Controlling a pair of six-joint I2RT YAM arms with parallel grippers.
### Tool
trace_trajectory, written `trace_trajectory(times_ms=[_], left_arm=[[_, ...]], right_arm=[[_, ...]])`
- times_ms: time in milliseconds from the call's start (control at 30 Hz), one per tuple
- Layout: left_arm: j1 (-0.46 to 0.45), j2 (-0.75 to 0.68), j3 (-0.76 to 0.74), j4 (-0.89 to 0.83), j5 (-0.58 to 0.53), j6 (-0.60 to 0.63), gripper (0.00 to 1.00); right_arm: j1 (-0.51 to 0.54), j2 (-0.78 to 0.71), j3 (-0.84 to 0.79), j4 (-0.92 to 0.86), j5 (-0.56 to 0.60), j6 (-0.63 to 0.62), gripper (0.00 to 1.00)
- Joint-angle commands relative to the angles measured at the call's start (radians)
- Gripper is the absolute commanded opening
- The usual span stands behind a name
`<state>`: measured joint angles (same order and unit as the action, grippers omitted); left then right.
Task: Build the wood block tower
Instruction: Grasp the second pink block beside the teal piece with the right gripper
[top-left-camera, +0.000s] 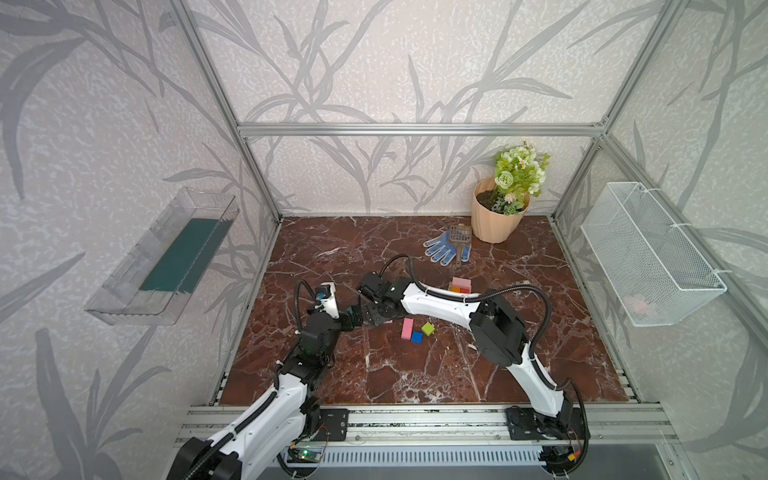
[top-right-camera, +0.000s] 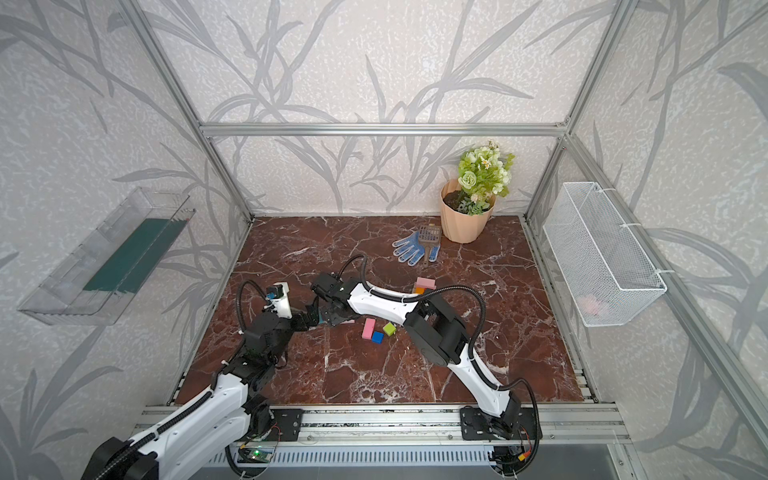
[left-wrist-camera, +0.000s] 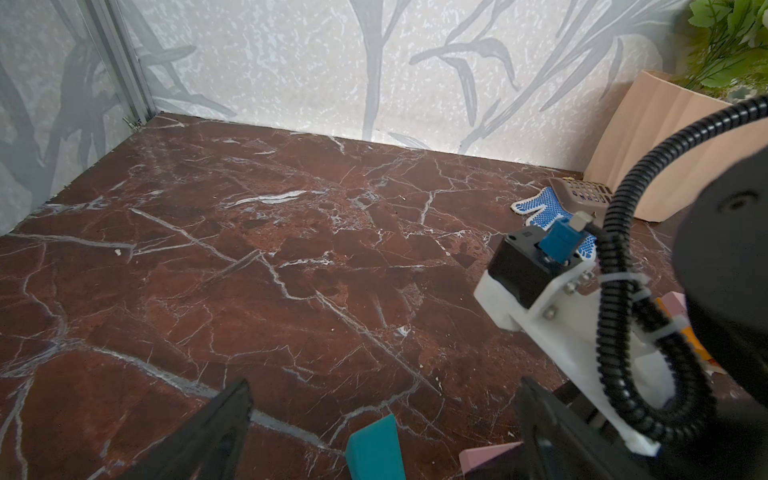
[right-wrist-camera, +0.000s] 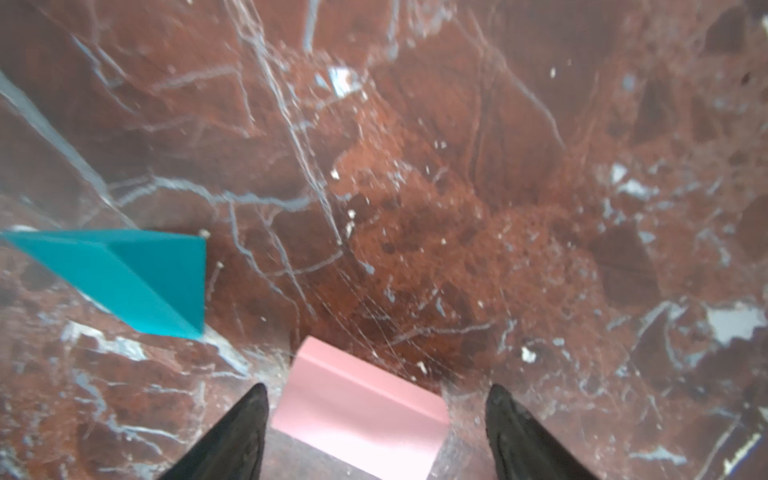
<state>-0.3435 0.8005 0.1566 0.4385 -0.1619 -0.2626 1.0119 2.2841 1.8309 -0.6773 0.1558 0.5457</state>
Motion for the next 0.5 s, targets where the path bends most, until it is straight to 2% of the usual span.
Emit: trace_trajectory(times_ms=[0, 133, 467], left_arm=[[0.005, 0.003, 0.029, 0.003, 0.007, 0.008, 0.99], [0.005, 0.002, 0.028, 0.000, 0.009, 0.008, 0.99], [0.005, 0.005, 0.029, 0.002, 0.013, 0.009, 0.99]], right_arm=[[0.004, -0.062, -0.060, 0.033, 0.004, 0.044, 0.82], [0.004, -0.065, -0.091, 0.071, -0.027, 0.065, 0.82], [0.036, -0.010, -0.003, 0.035, -0.040, 0.049, 0.79]])
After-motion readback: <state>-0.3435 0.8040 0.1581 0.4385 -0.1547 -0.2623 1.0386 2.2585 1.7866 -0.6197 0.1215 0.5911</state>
